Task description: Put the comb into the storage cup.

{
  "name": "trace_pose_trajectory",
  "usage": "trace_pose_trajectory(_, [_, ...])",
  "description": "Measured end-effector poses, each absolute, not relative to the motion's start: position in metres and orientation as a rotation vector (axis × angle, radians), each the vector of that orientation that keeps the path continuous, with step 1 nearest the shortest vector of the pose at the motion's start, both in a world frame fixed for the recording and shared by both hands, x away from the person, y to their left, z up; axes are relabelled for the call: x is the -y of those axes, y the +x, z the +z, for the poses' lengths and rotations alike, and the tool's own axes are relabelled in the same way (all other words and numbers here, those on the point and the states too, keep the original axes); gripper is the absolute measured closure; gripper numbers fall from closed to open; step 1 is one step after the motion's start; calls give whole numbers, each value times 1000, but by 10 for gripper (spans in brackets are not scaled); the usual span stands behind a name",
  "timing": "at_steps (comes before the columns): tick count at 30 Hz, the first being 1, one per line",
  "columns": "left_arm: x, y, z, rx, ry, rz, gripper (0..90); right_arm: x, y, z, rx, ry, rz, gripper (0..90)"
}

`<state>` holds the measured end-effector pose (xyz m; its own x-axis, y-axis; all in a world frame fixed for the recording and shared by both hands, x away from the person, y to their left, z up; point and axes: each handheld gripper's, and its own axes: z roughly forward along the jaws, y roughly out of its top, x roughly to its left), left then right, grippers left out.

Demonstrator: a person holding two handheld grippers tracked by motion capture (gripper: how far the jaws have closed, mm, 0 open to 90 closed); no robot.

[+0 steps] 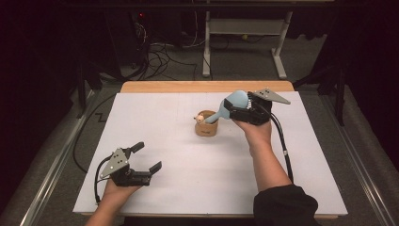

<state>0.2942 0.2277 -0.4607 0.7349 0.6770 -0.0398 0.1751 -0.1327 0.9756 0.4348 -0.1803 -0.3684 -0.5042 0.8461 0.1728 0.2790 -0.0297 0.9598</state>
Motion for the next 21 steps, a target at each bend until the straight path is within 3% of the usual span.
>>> trace_pose_trajectory(21, [-225, 298, -462, -715, 1690, 460, 42, 210, 384, -401, -1828, 1134, 1522, 4])
